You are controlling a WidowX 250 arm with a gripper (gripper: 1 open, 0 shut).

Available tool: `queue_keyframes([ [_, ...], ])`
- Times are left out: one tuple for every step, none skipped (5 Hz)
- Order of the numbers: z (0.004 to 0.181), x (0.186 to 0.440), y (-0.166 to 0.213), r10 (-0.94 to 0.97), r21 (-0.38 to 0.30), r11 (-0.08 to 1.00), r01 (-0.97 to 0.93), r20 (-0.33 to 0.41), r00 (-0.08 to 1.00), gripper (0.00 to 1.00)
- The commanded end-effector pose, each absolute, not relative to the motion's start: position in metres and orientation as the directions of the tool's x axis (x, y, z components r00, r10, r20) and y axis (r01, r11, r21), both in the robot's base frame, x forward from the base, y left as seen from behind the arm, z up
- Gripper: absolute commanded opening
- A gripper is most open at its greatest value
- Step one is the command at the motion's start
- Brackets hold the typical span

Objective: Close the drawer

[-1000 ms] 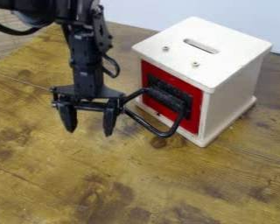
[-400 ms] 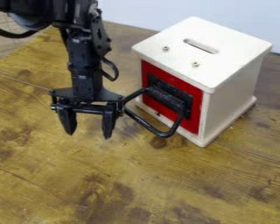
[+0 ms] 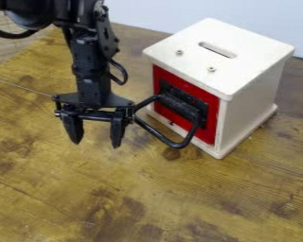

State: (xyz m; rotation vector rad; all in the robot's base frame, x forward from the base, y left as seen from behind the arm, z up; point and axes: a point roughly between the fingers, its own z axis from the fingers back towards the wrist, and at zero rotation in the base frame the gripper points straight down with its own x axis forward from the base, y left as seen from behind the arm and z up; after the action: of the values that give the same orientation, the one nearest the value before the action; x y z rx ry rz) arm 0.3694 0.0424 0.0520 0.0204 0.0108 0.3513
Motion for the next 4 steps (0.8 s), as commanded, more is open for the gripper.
queue_keyframes([
  [0.0903,0.3753,0.0384,0.333,-0.008,0.942,-0.334,0.102,0.937,1.00],
  [0.0909,0.3755,0.0377,0.329,-0.011,0.944,-0.330,0.108,0.938,1.00],
  [0.0932,0.3751,0.0377,0.331,-0.013,0.943,-0.332,0.108,0.937,1.00],
  [0.0955,0.3747,0.0376,0.333,-0.014,0.942,-0.334,0.108,0.937,1.00],
])
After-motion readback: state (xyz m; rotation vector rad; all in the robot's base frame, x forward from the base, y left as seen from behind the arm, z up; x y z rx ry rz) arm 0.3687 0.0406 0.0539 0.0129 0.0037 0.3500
